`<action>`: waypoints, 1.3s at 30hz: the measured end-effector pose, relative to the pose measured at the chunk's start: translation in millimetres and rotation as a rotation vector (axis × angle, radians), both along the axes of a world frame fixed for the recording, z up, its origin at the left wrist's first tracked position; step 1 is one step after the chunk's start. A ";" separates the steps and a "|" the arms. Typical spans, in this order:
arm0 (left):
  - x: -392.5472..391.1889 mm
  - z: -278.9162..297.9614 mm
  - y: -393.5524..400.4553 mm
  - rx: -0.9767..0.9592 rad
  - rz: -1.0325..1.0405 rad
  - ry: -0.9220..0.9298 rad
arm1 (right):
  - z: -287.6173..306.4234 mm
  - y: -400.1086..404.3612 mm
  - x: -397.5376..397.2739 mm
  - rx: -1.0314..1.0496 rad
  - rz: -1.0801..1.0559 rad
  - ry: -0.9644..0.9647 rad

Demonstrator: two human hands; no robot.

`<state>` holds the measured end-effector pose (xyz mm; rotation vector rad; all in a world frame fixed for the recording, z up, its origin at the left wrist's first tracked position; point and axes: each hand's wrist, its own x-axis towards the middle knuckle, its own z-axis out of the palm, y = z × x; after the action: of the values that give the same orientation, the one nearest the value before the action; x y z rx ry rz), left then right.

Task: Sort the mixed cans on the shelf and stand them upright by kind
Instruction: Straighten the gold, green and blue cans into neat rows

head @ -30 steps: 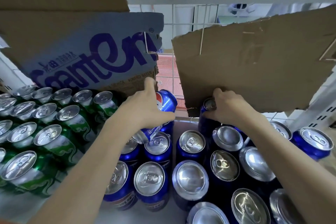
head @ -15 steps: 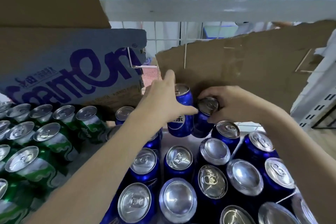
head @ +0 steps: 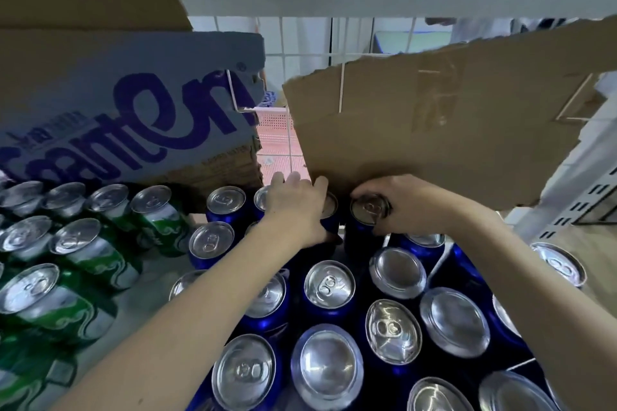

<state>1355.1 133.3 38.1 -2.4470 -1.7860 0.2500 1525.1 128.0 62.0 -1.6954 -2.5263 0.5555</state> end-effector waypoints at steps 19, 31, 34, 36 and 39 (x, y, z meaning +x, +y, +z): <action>-11.1 14.4 11.0 -0.007 0.051 0.009 | -15.5 -10.1 1.7 0.124 0.049 0.169; -19.2 4.8 -4.4 0.086 0.032 -0.154 | -16.4 -14.0 -12.8 0.154 -0.076 -0.019; -24.9 8.6 -8.7 0.076 -0.038 -0.193 | -15.1 -12.7 -3.5 0.120 0.003 0.059; -26.0 9.4 -11.6 0.054 -0.100 -0.186 | -17.4 -13.1 -0.6 0.219 0.013 0.041; -24.3 6.6 -14.2 -0.018 -0.134 -0.163 | -19.1 -20.0 -5.9 0.308 -0.058 -0.055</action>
<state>1330.8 119.1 44.7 -2.6554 -1.6729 0.0572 1519.2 108.0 42.8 -1.6806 -2.4328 0.1079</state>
